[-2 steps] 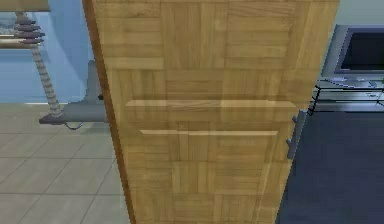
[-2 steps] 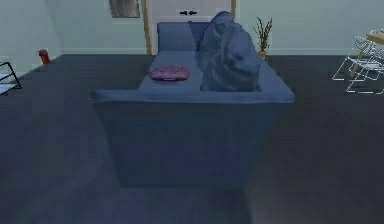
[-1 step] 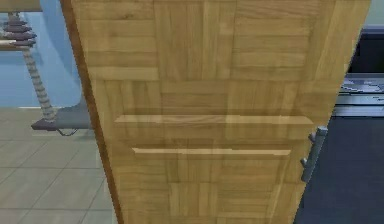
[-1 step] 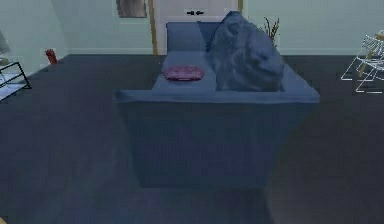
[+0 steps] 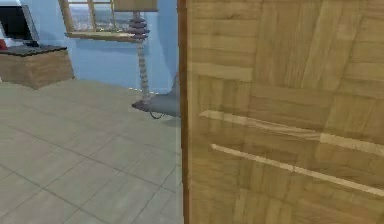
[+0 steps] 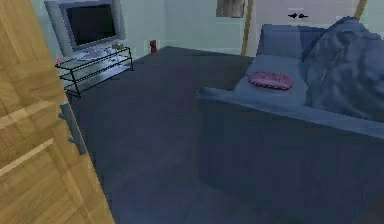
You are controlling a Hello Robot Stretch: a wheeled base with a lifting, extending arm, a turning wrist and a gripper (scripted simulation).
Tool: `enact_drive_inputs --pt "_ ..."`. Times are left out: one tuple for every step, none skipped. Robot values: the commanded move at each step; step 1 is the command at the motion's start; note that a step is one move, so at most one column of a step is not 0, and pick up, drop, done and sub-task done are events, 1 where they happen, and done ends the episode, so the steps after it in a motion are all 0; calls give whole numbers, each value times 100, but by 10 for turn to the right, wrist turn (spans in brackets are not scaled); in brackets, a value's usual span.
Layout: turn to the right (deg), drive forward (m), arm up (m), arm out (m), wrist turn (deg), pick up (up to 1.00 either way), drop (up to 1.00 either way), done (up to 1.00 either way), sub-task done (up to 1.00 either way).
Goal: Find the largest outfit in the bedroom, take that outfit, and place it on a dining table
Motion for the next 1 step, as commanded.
enact_drive_inputs --pt "0 30 0 0 0 0 0 0 0"
